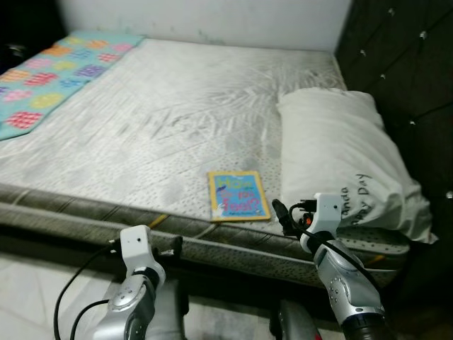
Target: Clean up the room
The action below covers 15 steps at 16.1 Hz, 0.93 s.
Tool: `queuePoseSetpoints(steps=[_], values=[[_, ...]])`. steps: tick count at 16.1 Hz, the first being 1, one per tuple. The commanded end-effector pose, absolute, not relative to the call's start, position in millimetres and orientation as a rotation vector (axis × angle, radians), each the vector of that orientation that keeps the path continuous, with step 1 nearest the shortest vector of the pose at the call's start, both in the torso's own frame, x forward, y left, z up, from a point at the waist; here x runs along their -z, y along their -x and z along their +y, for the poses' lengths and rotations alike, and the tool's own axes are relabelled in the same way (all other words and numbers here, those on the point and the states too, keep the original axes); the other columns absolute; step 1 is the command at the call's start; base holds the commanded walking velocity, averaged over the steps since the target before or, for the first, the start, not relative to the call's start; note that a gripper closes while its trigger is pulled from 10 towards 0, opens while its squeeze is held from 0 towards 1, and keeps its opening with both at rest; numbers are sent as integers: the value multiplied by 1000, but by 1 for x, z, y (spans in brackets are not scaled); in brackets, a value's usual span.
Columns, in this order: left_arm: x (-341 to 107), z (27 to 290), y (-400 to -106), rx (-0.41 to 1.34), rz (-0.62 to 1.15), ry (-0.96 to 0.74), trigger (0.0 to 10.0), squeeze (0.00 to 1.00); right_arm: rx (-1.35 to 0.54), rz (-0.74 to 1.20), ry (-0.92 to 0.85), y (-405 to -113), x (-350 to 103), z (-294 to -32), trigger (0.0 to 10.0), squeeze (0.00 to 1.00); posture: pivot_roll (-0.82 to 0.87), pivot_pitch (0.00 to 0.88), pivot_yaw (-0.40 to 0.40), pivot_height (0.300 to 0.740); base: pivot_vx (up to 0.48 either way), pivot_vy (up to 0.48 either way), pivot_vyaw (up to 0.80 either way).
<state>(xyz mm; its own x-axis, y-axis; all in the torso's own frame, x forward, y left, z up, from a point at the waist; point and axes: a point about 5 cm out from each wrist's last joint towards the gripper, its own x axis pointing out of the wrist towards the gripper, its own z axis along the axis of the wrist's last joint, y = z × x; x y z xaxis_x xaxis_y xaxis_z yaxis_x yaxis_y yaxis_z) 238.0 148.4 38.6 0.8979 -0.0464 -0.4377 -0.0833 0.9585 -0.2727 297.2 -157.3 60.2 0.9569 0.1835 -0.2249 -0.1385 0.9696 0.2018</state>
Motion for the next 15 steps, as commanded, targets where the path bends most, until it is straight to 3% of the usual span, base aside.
queuePoseSetpoints(steps=[1, 7, 15], values=[[-42, 147, -239, -11, 440, 295, 10000, 0, -164, 229, -182, -299, -64, -159, 10000, 0, -79, 41, -4, 628, 0, 0, 0], [-27, 151, -244, -34, 520, 316, 10000, 0, -141, 222, -155, -287, -66, -167, 10000, 0, -110, 76, -14, 628, 0, 0, 0], [-2, 143, -255, -30, 600, 372, 10000, 0, -115, 285, -114, -238, -74, -185, 10000, 0, -209, 203, -41, 628, 0, 0, 0]])
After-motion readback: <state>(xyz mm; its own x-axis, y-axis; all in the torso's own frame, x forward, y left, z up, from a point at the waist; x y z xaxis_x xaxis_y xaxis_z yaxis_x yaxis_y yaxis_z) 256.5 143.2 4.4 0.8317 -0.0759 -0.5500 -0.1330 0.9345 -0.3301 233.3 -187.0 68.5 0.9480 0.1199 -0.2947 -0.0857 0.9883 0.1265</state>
